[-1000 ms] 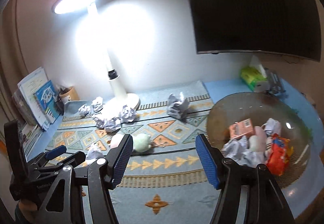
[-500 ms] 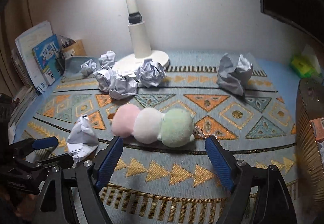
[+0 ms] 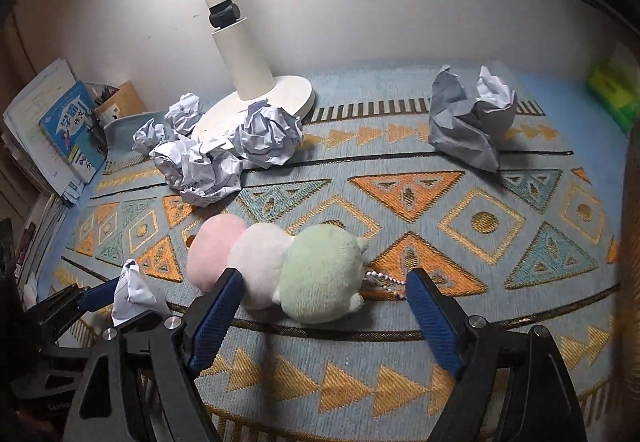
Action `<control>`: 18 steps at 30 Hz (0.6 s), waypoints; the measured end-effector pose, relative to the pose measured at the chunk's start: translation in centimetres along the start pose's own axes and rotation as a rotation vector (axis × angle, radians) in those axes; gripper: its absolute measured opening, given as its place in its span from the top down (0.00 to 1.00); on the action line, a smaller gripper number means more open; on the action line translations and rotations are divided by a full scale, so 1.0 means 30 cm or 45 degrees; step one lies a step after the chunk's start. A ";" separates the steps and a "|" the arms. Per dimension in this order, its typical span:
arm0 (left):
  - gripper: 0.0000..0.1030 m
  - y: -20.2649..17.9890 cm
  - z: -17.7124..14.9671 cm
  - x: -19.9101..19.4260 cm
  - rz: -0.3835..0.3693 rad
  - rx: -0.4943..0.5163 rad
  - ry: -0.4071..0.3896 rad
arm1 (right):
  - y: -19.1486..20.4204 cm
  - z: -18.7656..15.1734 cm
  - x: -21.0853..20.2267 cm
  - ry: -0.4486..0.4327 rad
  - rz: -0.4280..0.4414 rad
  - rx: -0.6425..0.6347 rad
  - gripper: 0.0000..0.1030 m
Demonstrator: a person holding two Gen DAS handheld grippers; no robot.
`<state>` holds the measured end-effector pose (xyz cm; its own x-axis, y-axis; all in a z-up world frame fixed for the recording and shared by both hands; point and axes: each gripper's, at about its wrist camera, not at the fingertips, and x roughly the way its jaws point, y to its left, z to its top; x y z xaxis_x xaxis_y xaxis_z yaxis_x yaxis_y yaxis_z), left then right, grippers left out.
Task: Organize objects
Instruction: 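Grasp the stacked pastel plush with the right tool while the left tool grasps a paper ball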
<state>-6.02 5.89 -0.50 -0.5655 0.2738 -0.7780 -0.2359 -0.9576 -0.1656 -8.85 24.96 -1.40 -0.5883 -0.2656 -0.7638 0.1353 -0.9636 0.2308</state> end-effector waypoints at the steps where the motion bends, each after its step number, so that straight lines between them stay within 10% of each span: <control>1: 0.39 0.013 -0.001 -0.006 -0.018 -0.026 -0.011 | 0.003 -0.004 0.001 0.006 0.016 0.000 0.20; 10: 0.55 0.152 -0.012 -0.072 0.001 -0.280 -0.153 | 0.203 -0.136 -0.088 0.068 0.275 -0.252 0.20; 18: 0.56 0.197 -0.018 -0.074 -0.068 -0.355 -0.170 | 0.224 -0.082 -0.085 0.003 0.008 -0.366 0.20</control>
<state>-5.74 -0.43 -0.09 -0.6613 0.3162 -0.6802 -0.0527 -0.9242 -0.3784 -4.47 19.08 0.62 -0.5850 -0.2710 -0.7644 0.3597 -0.9315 0.0549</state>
